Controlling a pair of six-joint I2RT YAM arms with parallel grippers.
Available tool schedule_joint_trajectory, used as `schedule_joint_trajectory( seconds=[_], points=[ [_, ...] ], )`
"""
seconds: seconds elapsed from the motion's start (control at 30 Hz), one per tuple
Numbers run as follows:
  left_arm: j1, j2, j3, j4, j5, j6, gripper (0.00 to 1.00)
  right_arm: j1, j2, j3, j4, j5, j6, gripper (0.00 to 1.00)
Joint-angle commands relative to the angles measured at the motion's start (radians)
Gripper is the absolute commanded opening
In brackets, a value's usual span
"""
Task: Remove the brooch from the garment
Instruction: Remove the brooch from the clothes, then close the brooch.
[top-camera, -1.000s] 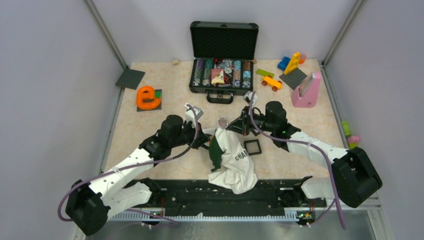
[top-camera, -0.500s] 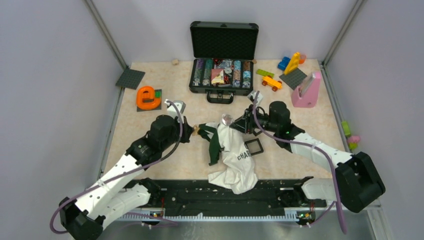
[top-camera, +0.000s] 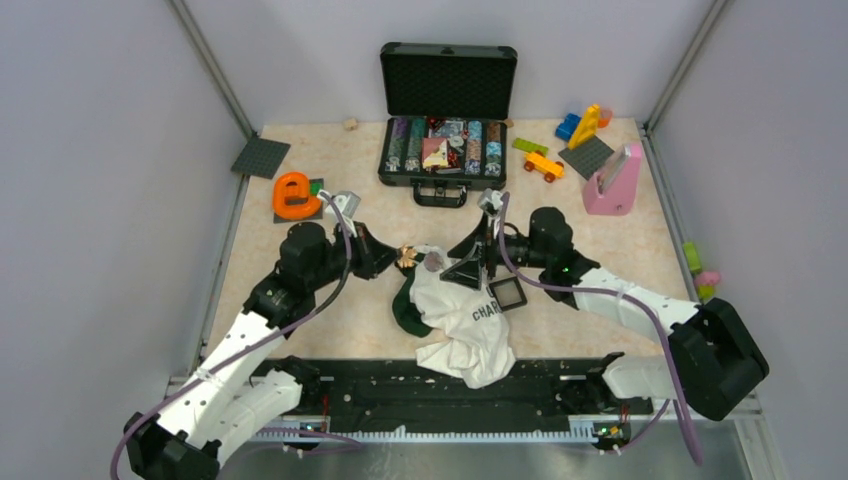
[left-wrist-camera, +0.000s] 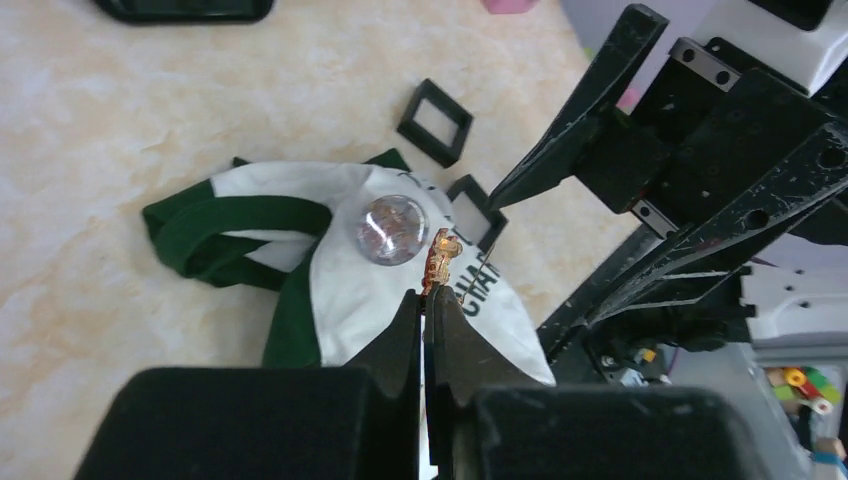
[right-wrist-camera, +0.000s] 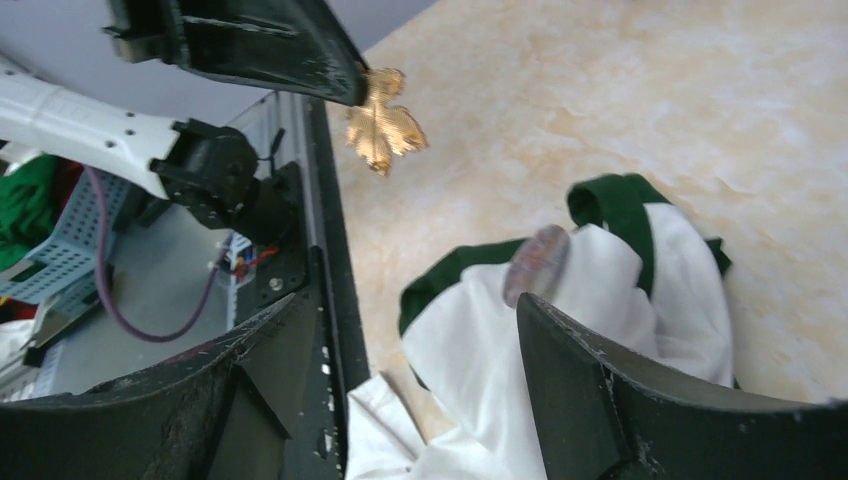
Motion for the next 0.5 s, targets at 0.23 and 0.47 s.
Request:
schedule_joint_trajectory(
  seconds=[0.23, 0.47],
  points=[
    [0.057, 0.008, -0.066, 0.39, 0.43, -0.188, 0.0, 0.059, -0.006, -0.002, 0.36, -0.046, 0.197, 0.66],
    [0.056, 0.004, -0.081, 0.426, 0.458, -0.215, 0.0, 0.077, 0.037, -0.018, 0.543, -0.064, 0.315, 0.58]
  ],
)
